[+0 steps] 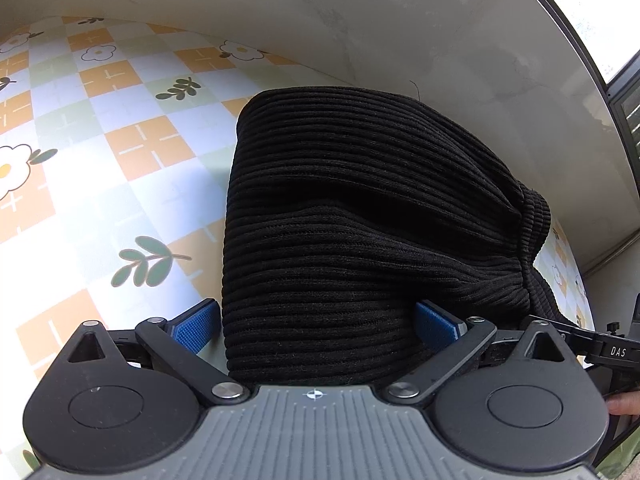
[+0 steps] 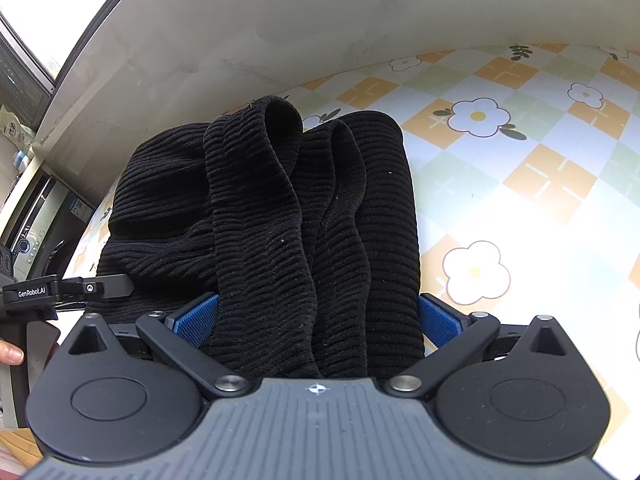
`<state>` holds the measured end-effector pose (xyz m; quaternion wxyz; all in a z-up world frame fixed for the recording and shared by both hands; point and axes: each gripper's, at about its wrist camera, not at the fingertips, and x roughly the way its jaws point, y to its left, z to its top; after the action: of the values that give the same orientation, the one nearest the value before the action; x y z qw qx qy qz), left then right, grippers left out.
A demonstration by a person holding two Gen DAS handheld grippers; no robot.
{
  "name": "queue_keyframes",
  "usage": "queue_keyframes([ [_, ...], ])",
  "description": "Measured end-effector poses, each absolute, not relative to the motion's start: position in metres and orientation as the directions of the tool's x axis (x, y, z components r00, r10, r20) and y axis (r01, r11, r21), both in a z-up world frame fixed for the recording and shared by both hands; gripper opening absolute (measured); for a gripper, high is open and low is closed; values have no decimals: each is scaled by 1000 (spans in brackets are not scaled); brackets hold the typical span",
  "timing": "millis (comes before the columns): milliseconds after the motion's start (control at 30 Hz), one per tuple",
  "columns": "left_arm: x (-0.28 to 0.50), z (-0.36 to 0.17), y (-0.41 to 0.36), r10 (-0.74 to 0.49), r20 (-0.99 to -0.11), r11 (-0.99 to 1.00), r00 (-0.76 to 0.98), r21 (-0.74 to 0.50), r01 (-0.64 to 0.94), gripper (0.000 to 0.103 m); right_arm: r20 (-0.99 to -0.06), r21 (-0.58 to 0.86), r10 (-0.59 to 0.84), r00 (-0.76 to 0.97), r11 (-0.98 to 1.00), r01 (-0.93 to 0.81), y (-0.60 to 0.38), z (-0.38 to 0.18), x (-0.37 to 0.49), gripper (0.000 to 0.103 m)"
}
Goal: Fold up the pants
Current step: 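Grasp the pants bundle with the left tool while the right tool holds it, then lift the pants bundle with both tools and carry it toward the tan chair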
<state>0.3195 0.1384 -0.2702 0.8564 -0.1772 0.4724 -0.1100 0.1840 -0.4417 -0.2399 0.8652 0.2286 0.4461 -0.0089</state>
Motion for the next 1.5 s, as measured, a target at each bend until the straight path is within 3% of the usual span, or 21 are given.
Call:
queue_keyframes([
  [700, 313, -271, 120, -324, -792, 933, 518, -357, 38, 102, -799, 407, 228, 556, 886, 221, -436, -236, 201, 103],
  [733, 313, -270, 117, -345, -793, 928, 501, -370, 54, 101, -799, 406, 237, 552, 891, 204, -432, -236, 202, 102],
  [800, 306, -267, 112, -349, -800, 931, 488, -355, 84, 92, -796, 401, 251, 550, 900, 169, -425, -232, 202, 91],
  [900, 289, -261, 119, -352, -792, 928, 499, -365, 74, 76, -796, 409, 278, 538, 902, 138, -417, -228, 199, 83],
  [967, 276, -258, 131, -372, -782, 914, 500, -402, 52, 63, -796, 414, 299, 526, 903, 114, -410, -227, 194, 81],
  [1033, 261, -257, 146, -393, -776, 900, 493, -435, 32, 60, -799, 425, 326, 505, 900, 92, -399, -227, 189, 80],
  [1500, 173, -270, 220, -429, -734, 847, 526, -529, -47, 60, -829, 358, 310, 466, 934, 15, -309, -225, 181, 78],
])
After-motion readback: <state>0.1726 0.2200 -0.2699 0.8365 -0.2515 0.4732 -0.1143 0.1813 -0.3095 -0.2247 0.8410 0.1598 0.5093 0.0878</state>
